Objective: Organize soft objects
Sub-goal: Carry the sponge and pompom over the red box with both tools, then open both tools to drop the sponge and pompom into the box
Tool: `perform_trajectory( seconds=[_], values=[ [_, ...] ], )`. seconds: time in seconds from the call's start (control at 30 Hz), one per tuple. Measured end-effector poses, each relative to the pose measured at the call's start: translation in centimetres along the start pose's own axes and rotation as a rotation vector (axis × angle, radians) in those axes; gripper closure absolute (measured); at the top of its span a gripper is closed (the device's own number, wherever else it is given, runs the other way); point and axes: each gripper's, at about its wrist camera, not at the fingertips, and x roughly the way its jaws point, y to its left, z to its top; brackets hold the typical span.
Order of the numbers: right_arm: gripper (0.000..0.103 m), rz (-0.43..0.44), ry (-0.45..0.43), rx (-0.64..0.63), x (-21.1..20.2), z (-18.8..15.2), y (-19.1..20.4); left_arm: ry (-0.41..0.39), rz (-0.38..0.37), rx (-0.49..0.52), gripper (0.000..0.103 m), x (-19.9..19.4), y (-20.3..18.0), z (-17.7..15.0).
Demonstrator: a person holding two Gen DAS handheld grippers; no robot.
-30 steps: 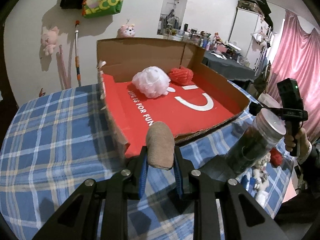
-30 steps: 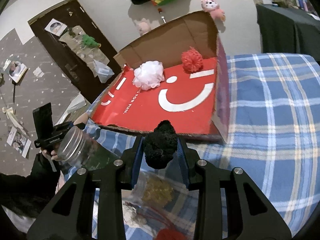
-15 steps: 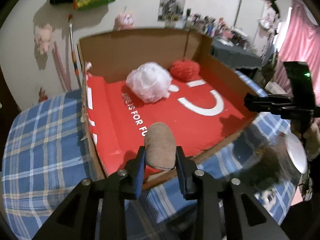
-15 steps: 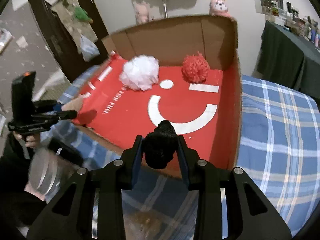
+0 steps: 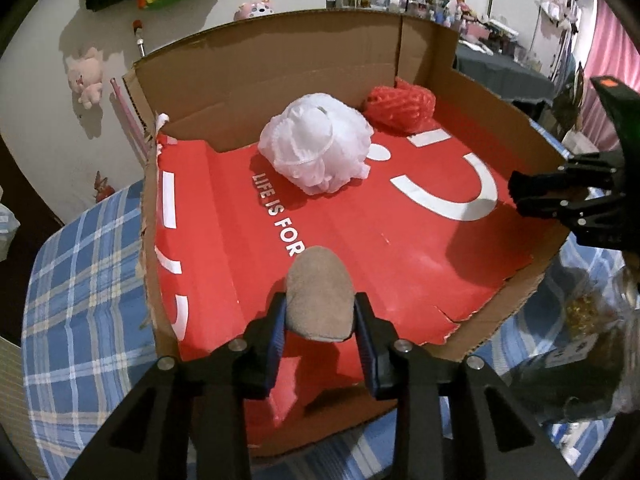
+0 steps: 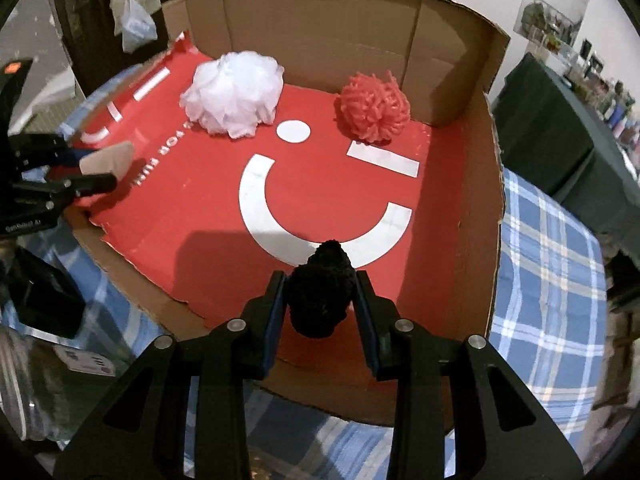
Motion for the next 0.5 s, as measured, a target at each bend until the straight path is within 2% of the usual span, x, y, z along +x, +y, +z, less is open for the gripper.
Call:
perform_trajectory(
  seconds=[0.2,0.3,0.5],
  values=[
    [0.071,-0.069,0.031,-0.048,0.8,0.1,0.7,0.012,0.007,0.001,0.063,0.7,0.0,0.1],
    [0.071,-0.081,0.040,-0.062,1.1,0.2,0.9,0.012,0.009,0.008,0.062,0.9,-0.1,0.1],
    [0.070,-0.100,0.048,-0.084,1.6,0.3,1.1,0.012,-0.003,0.018,0.052,1.0,-0.5,0.1]
  ],
)
